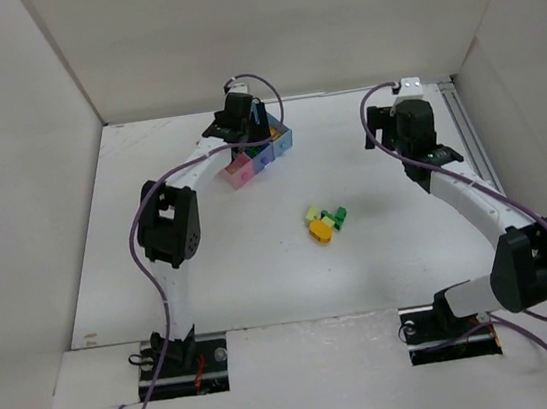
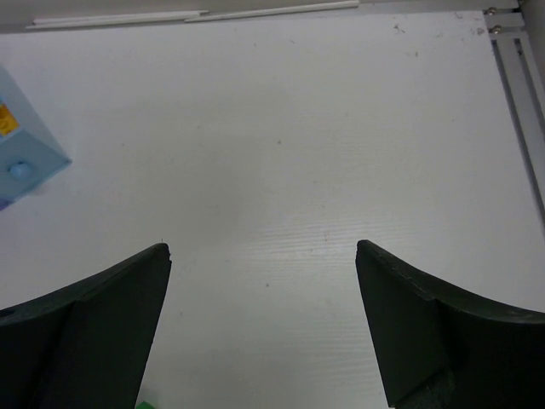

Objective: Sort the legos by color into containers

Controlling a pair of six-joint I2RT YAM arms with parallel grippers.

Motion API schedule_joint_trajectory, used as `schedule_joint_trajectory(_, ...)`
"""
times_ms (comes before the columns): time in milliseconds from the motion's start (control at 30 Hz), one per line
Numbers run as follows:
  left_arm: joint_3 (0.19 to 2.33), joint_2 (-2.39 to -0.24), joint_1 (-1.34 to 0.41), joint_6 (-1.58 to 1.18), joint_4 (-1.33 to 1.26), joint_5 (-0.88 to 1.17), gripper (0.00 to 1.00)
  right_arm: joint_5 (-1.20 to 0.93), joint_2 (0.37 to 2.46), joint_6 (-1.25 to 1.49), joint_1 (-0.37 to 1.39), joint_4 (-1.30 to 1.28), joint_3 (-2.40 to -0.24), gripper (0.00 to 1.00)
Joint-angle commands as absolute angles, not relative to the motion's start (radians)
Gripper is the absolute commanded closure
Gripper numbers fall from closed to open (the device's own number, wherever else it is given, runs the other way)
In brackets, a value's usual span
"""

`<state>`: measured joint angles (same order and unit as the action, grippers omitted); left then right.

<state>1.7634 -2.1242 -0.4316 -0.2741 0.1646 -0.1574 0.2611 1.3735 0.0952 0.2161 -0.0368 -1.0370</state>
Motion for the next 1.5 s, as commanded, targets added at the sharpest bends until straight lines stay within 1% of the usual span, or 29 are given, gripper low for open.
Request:
schedule_joint_trajectory(0, 1.732, -1.985, -0.434, -0.281, 0.134, -0.166, 0.21, 0.213, 1.325, 0.126, 0.267, 0.003, -1.0, 0.05)
schedule_joint_trajectory(67, 1.703, -1.929, -0.434, -0.281, 0.124, -0.166, 0.19, 0.204, 1.315, 0.158, 0.29, -0.044, -0.986, 0.05)
schedule_joint_trajectory(200, 1.591, -1.795, -0.462, -0.301, 0.112, -0.166, 0.0, 0.213, 1.304, 0.231, 0.376, -0.211, -0.986, 0.05)
schedule_joint_trajectory(267, 1.484, -1.728, -0.483, -0.311, 0.098, -0.166, 0.0, 0.213, 1.341, 0.284, 0.411, -0.303, -0.986, 0.06)
schedule_joint_trajectory(300, 1.445, -1.653, -0.511, -0.311, 0.081, -0.176, 0.0, 0.213, 1.354, 0.3, 0.431, -0.323, -0.986, 0.06)
schedule_joint_trajectory(367, 1.323, -1.58, -0.538, -0.36, 0.072, -0.176, 0.0, 0.213, 1.409, 0.36, 0.486, -0.377, -0.986, 0.09)
schedule_joint_trajectory(433, 1.234, -1.479, -0.58, -0.388, 0.06, -0.186, 0.0, 0.213, 1.452, 0.394, 0.53, -0.393, -0.986, 0.13)
schedule_joint_trajectory(467, 1.139, -1.451, -0.594, -0.405, 0.043, -0.186, 0.0, 0.213, 1.475, 0.408, 0.543, -0.393, -0.995, 0.13)
schedule_joint_trajectory(533, 1.054, -1.386, -0.624, -0.468, 0.031, -0.161, 0.0, 0.25, 1.54, 0.465, 0.563, -0.402, -1.005, 0.18)
schedule_joint_trajectory(600, 0.959, -1.358, -0.669, -0.5, 0.031, -0.15, 0.0, 0.267, 1.593, 0.53, 0.563, -0.379, -1.029, 0.2)
schedule_joint_trajectory(700, 0.891, -1.33, -0.732, -0.549, 0.043, -0.15, 0.0, 0.287, 1.641, 0.6, 0.563, -0.37, -1.058, 0.25)
schedule_joint_trajectory(767, 0.891, -1.33, -0.774, -0.561, 0.057, -0.161, 0.0, 0.278, 1.663, 0.63, 0.563, -0.37, -1.058, 0.25)
schedule_joint_trajectory(867, 0.882, -1.33, -0.811, -0.586, 0.066, -0.196, 0.0, 0.269, 1.672, 0.669, 0.563, -0.33, -1.028, 0.29)
schedule_joint_trajectory(900, 0.882, -1.33, -0.822, -0.586, 0.066, -0.196, 0.0, 0.268, 1.661, 0.669, 0.563, -0.33, -1.017, 0.29)
schedule_joint_trajectory(1033, 0.882, -1.321, -0.822, -0.595, 0.075, -0.196, 0.0, 0.256, 1.651, 0.704, 0.563, -0.321, -0.979, 0.3)
schedule_joint_trajectory(1067, 0.891, -1.321, -0.822, -0.586, 0.075, -0.196, 0.0, 0.256, 1.641, 0.704, 0.563, -0.321, -0.967, 0.35)
schedule_joint_trajectory(1100, 0.891, -1.321, -0.822, -0.577, 0.075, -0.196, 0.0, 0.256, 1.641, 0.718, 0.554, -0.333, -0.966, 0.36)
schedule_joint_trajectory(1267, 0.913, -1.321, -0.822, -0.566, 0.084, -0.196, 0.0, 0.256, 1.611, 0.736, 0.543, -0.342, -0.922, 0.36)
schedule_joint_trajectory(1300, 0.913, -1.321, -0.822, -0.566, 0.093, -0.196, 0.0, 0.256, 1.611, 0.736, 0.543, -0.33, -0.922, 0.42)
schedule_joint_trajectory(1333, 0.913, -1.321, -0.822, -0.557, 0.094, -0.196, 0.0, 0.256, 1.611, 0.736, 0.543, -0.33, -0.922, 0.44)
schedule_joint_trajectory(1367, 0.923, -1.321, -0.822, -0.557, 0.094, -0.196, 0.0, 0.256, 1.611, 0.736, 0.543, -0.321, -0.922, 0.46)
schedule_joint_trajectory(1433, 0.923, -1.312, -0.822, -0.557, 0.103, -0.196, 0.0, 0.274, 1.611, 0.736, 0.543, -0.311, -0.922, 0.46)
schedule_joint_trajectory(1467, 0.923, -1.312, -0.822, -0.557, 0.103, -0.196, 0.0, 0.285, 1.624, 0.723, 0.543, -0.311, -0.931, 0.51)
